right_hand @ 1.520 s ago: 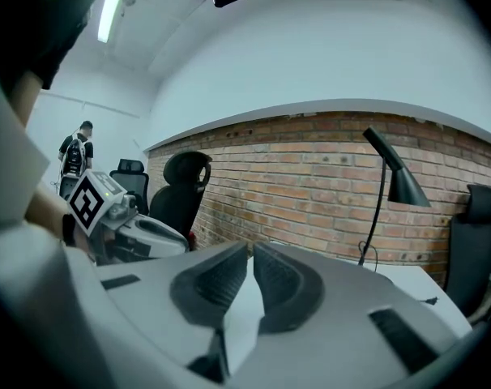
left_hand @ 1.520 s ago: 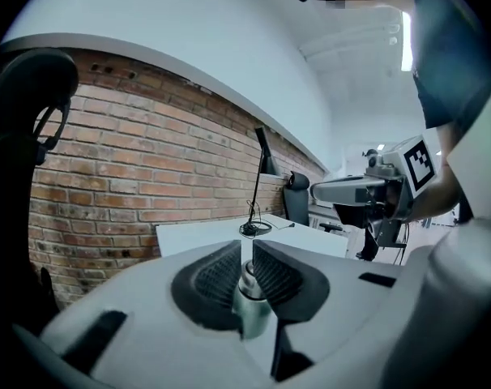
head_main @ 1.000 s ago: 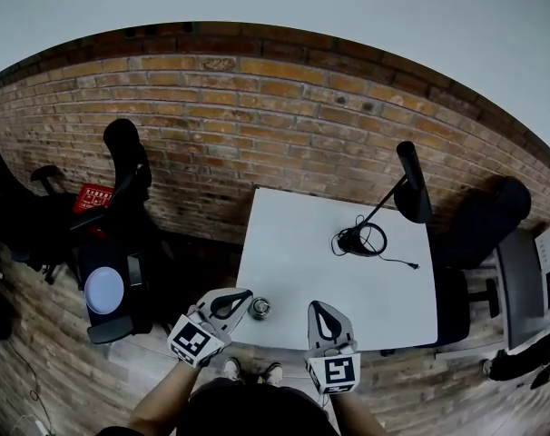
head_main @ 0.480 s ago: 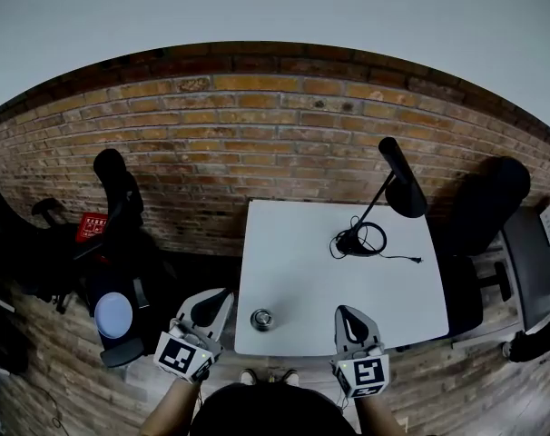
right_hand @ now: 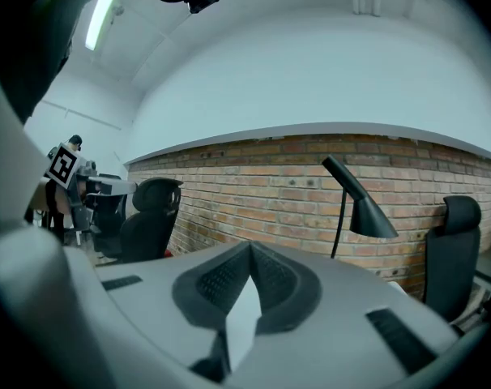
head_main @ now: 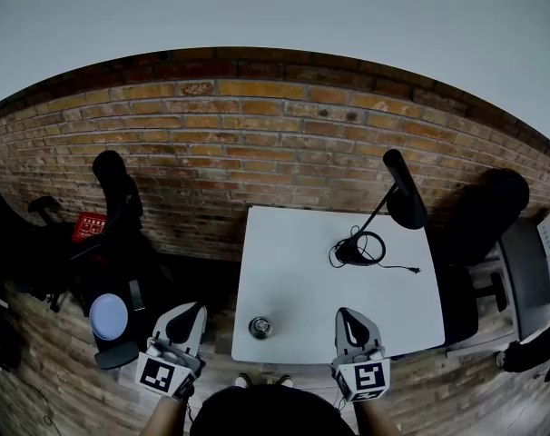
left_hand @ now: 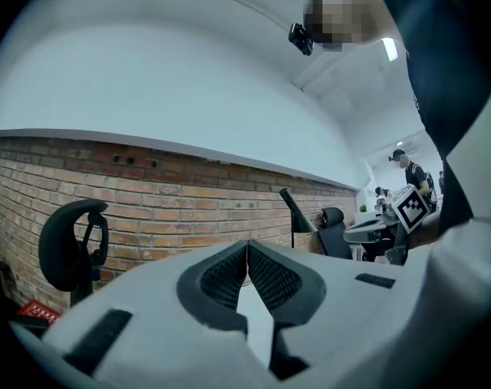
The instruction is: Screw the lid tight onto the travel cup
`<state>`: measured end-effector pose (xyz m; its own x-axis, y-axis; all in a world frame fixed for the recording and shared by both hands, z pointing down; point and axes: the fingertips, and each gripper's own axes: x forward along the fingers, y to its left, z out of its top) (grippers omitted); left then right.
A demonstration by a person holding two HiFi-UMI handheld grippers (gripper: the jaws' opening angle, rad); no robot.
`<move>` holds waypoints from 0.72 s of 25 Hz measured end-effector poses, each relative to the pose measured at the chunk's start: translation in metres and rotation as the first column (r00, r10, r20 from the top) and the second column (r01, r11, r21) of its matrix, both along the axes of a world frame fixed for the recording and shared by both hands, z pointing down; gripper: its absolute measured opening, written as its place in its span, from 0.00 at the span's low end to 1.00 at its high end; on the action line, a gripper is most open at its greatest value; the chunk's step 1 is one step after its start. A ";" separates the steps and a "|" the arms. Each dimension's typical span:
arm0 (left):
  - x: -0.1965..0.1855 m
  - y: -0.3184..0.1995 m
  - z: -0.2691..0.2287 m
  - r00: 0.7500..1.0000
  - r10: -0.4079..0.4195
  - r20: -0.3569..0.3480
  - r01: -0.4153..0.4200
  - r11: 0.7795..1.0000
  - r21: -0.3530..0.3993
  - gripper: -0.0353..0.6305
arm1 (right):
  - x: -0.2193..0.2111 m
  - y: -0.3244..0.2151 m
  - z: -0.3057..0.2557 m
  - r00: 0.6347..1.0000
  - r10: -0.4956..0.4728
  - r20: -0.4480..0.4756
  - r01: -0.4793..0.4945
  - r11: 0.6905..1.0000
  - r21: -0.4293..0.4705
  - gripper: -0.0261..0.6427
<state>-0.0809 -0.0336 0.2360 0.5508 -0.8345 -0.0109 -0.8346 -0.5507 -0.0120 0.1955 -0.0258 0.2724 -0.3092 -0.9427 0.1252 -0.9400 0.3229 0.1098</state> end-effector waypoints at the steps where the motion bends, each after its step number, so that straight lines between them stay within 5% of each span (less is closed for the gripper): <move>1: -0.004 0.002 0.001 1.000 -0.009 -0.003 0.009 1.000 0.002 0.09 | -0.002 -0.001 -0.001 1.000 -0.003 -0.002 0.003 1.000 0.005 0.06; 10: -0.022 0.005 0.005 0.998 -0.059 -0.035 0.060 0.998 0.014 0.09 | -0.017 -0.010 -0.009 1.000 -0.013 0.003 0.012 0.999 0.033 0.06; 18: -0.011 0.001 0.010 0.999 -0.018 -0.033 0.018 1.000 0.001 0.09 | -0.010 -0.010 -0.012 1.000 0.016 0.019 -0.017 0.999 0.032 0.06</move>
<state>-0.0921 -0.0327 0.2457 0.5347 -0.8445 -0.0295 -0.8446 -0.5352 0.0148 0.1855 -0.0353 0.2599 -0.2956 -0.9511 0.0890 -0.9472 0.3040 0.1020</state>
